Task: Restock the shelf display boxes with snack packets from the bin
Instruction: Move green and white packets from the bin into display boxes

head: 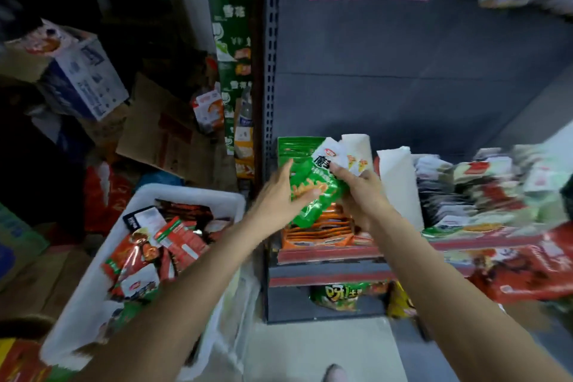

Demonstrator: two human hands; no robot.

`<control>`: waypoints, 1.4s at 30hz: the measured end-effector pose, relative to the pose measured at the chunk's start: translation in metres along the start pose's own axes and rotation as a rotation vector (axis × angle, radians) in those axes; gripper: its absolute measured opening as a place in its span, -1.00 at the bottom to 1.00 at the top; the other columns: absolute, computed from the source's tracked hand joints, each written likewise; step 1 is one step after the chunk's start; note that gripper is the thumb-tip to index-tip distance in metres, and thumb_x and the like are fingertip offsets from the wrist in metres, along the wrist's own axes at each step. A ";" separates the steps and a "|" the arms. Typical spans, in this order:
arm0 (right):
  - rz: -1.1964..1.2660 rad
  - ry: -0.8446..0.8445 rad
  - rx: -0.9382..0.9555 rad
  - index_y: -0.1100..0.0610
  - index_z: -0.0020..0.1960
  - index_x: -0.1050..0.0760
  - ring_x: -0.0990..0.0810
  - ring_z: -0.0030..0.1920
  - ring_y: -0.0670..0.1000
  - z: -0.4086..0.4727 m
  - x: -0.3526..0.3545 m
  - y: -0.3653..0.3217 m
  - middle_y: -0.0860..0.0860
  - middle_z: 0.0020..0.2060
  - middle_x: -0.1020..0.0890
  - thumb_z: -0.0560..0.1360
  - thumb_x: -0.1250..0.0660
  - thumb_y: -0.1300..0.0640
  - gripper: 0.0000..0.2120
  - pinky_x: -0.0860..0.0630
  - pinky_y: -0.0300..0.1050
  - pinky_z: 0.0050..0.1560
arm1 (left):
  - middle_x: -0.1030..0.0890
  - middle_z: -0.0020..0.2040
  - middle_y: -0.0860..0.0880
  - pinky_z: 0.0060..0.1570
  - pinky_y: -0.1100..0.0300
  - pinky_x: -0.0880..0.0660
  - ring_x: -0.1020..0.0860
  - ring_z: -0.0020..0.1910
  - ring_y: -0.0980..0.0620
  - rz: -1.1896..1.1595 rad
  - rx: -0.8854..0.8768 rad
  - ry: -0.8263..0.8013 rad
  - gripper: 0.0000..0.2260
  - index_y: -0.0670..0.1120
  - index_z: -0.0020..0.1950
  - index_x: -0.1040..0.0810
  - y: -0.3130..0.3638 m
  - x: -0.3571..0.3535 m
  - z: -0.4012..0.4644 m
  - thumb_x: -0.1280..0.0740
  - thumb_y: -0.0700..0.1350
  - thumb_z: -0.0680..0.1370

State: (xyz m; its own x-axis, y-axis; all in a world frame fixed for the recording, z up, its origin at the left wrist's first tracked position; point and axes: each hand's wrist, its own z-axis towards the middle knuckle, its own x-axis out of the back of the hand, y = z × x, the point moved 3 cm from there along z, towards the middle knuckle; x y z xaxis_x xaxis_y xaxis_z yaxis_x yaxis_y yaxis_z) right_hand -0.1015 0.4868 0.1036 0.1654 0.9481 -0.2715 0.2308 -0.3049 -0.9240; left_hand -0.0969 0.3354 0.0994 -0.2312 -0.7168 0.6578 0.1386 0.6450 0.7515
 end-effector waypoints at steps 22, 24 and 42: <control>-0.186 0.359 0.341 0.15 -0.26 -0.50 -0.58 -0.25 -0.11 0.087 0.264 -0.140 -0.01 -0.27 -0.60 0.47 -0.39 0.22 -0.85 -0.56 -0.27 -0.26 | -0.47 0.33 -0.11 0.23 0.29 -0.27 -0.42 0.29 -0.06 0.126 -0.104 -0.161 -0.57 -0.14 0.38 -0.42 0.157 -0.192 0.166 -0.13 -0.37 0.52; -0.180 0.318 0.306 0.19 -0.21 -0.52 -0.60 -0.27 -0.11 0.093 0.264 -0.133 0.00 -0.25 -0.62 0.48 -0.38 0.25 -0.90 -0.57 -0.28 -0.24 | -0.53 0.26 -0.07 0.11 0.38 -0.29 -0.48 0.21 -0.03 0.101 -0.081 -0.142 -0.63 -0.13 0.27 -0.53 0.154 -0.194 0.164 -0.15 -0.34 0.52; -1.573 -0.068 0.402 0.05 0.06 -0.61 -0.60 0.00 0.16 0.119 0.255 -0.105 0.10 -0.07 -0.67 0.52 -0.33 0.10 -0.84 -0.48 -0.06 -0.07 | -0.64 0.00 -0.02 -0.14 0.57 -0.37 -0.60 -0.04 0.08 -0.045 -0.087 -0.033 -0.84 -0.12 0.06 -0.63 0.147 -0.188 0.162 -0.30 -0.22 0.54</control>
State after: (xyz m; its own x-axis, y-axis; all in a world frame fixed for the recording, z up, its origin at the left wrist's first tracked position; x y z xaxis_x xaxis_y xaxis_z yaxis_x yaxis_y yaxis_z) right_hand -0.1974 0.7712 0.0996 -0.0224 0.2887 0.9571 -0.1319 0.9482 -0.2891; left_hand -0.1893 0.6083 0.0779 -0.2701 -0.7346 0.6225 0.2103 0.5859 0.7826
